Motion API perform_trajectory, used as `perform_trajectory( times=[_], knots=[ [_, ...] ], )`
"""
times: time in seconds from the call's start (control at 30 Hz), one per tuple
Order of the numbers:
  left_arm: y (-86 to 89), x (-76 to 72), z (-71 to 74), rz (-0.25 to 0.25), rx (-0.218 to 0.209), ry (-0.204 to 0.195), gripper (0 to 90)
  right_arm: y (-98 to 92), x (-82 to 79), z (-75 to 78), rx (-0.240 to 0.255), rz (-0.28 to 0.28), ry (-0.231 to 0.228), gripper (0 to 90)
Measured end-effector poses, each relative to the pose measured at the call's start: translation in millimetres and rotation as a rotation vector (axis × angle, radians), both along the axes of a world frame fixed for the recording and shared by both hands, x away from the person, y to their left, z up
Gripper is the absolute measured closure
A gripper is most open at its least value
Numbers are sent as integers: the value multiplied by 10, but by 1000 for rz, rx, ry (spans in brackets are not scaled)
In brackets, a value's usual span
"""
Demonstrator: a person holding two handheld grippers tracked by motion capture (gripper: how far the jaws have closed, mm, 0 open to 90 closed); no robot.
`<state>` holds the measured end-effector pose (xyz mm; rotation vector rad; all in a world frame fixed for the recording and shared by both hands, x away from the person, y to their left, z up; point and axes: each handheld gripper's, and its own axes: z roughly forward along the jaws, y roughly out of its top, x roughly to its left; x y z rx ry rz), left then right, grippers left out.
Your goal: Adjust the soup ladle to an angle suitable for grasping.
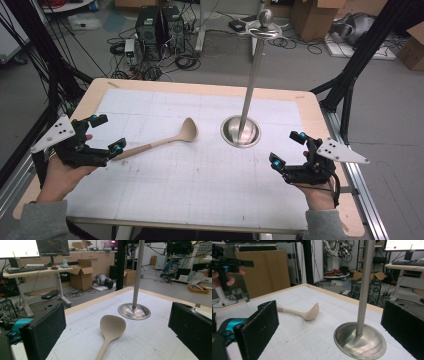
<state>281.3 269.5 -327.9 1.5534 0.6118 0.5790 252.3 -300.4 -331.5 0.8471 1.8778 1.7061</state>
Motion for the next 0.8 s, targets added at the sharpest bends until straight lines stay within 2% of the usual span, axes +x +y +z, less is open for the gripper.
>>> perform_trajectory(
  times=[0.07,0.17,0.4,0.47,0.57,0.67,0.77,0.8],
  knots=[
    [-2,10,-5,3,4,3,18,2,9,-12,-2,4,7,1],
    [-4,26,-9,38,-2,48,18,-2,18,-31,-3,4,11,1],
    [0,57,-94,48,13,31,18,-5,2,-27,-1,1,9,1],
    [-15,71,-117,55,13,31,42,-7,2,-31,-2,4,7,1],
    [-59,88,-146,72,34,11,145,-11,1,-46,-6,8,14,1],
    [-109,91,-177,92,42,-13,295,-33,-4,-72,-7,12,20,1],
    [-184,98,-225,113,22,0,429,-67,-16,-100,-14,1,27,1],
    [-210,101,-242,120,30,-2,465,-80,-24,-108,-8,-3,34,1]
  ],
)
